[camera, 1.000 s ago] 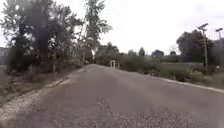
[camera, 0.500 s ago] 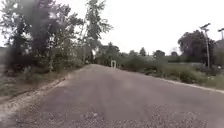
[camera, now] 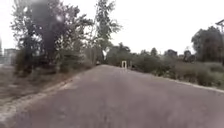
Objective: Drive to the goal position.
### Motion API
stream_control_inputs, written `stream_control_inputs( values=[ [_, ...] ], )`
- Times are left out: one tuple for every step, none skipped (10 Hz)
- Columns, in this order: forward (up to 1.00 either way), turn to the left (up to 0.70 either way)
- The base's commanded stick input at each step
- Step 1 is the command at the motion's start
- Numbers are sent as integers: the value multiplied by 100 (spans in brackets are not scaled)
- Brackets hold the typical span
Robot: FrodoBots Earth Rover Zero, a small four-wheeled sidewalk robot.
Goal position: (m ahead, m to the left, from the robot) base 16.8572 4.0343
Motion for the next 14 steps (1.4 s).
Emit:
stream_control_inputs(
  values=[
    [70, 0],
    [70, 0],
    [70, 0],
    [70, 0],
    [70, 0],
    [70, 0],
    [70, 0],
    [70, 0],
    [70, 0],
    [70, 0],
    [70, 0],
    [70, 0],
    [70, 0],
    [70, 0]
  ],
)
